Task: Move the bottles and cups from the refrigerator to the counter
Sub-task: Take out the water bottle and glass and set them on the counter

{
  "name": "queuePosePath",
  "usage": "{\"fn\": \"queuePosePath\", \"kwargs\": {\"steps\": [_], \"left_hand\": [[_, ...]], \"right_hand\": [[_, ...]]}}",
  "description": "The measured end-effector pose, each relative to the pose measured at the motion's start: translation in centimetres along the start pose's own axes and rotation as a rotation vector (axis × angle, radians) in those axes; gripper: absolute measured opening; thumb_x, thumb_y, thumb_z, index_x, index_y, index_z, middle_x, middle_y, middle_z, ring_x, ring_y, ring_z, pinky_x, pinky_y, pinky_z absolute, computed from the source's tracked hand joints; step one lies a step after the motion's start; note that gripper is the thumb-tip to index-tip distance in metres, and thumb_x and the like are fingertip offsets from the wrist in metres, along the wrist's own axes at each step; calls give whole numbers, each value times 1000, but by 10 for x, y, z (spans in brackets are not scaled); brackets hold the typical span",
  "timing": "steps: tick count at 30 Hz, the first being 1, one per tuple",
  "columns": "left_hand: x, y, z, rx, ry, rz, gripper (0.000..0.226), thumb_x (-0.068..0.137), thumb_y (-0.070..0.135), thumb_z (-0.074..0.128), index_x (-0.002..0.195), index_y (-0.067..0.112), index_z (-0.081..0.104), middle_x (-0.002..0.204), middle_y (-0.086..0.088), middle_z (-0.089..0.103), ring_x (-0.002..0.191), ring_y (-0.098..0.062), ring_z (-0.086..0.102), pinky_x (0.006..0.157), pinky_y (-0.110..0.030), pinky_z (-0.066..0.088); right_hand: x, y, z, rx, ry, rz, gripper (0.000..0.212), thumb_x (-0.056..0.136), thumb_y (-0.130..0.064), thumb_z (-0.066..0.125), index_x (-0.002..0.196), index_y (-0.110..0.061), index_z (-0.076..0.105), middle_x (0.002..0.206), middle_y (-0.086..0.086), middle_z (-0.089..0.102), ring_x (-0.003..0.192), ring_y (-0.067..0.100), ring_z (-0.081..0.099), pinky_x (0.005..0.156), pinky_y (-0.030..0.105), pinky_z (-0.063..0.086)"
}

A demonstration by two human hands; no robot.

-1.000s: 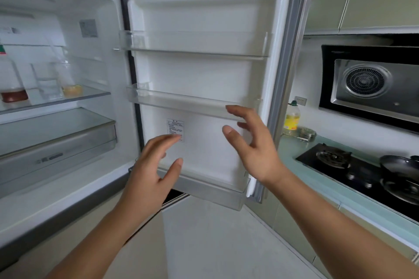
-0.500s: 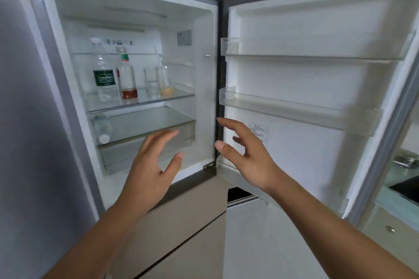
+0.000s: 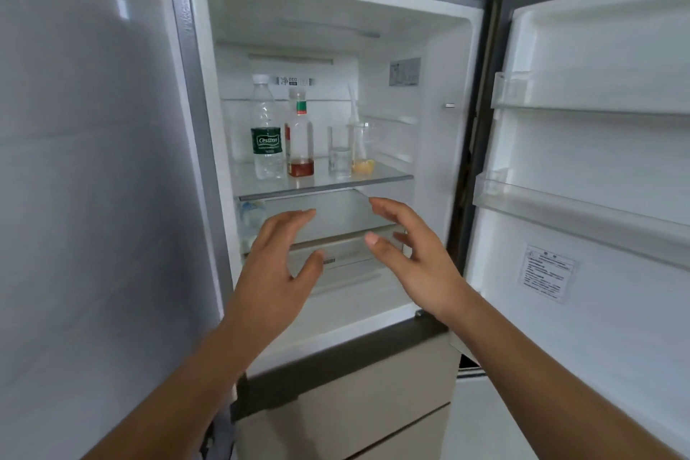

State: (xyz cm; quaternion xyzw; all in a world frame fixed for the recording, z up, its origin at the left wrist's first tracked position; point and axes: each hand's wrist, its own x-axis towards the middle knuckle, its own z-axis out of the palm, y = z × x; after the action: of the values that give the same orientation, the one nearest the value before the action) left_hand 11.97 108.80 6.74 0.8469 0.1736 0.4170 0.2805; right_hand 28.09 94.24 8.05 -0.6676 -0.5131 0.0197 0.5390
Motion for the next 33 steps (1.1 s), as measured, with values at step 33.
{"fn": "queuePosePath", "kwargs": {"steps": [33], "left_hand": [[294, -130, 40, 76, 475, -505, 108, 83, 37, 78, 160, 26, 3, 155, -18, 30, 141, -37, 38, 114, -45, 34]], "right_hand": [[307, 128, 54, -350, 121, 148, 81, 94, -53, 67, 152, -12, 29, 153, 14, 48, 131, 39, 58, 96, 46, 54]]}}
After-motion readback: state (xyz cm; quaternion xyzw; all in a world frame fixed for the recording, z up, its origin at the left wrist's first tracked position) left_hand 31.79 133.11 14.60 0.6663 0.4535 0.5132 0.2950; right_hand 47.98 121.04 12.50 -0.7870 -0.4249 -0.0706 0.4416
